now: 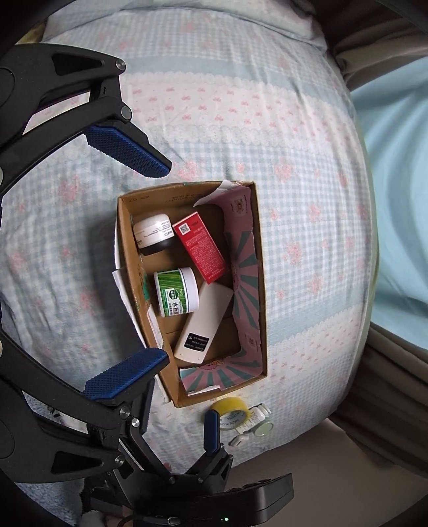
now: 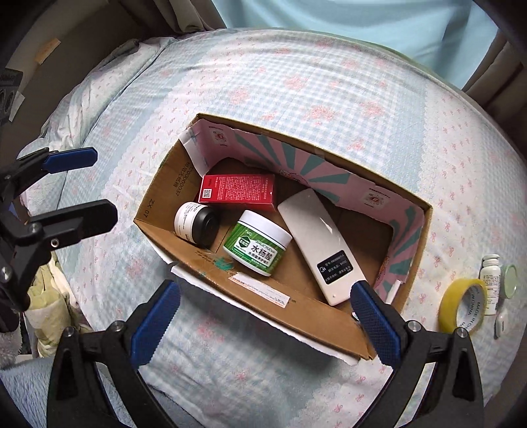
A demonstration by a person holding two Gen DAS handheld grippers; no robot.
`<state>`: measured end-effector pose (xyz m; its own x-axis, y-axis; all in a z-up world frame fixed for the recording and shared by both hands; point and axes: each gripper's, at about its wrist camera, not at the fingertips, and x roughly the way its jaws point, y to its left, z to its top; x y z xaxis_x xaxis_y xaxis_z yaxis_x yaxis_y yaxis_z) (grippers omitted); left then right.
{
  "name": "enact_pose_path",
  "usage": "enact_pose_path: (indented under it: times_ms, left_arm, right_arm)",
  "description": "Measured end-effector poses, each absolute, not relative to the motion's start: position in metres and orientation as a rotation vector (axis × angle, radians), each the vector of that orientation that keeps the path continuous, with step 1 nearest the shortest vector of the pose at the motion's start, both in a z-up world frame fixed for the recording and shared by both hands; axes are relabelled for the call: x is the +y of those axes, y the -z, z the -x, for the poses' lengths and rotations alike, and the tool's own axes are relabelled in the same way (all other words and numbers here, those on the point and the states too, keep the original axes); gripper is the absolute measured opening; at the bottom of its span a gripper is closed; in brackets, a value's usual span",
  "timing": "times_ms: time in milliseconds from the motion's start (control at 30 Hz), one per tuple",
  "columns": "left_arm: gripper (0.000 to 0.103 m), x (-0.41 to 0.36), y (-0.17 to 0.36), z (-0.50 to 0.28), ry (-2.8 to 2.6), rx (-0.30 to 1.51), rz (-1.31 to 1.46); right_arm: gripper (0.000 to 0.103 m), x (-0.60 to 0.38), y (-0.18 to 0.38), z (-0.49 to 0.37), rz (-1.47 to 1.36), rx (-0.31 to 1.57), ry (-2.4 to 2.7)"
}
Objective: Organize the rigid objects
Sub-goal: 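Lift both tools away from the box toward the remaining items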
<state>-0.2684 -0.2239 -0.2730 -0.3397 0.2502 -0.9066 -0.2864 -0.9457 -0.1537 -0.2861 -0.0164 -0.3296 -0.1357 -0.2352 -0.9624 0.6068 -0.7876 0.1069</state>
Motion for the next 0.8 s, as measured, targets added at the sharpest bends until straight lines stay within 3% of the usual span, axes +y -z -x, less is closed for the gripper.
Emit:
enact_pose_path:
  times_ms: [567, 800]
  left_arm:
    - [0.103, -0.131, 0.215, 0.197, -2.312, 0.107, 1.36]
    - [0.103, -0.079, 0.201, 0.167, -2.318, 0.152, 1.289]
  right_arm:
    - [0.103, 0.194, 0.201, 0.227, -1.665, 0.005, 2.583]
    - [0.103, 0.266, 0.174, 0.22, -1.601, -0.043, 2.729]
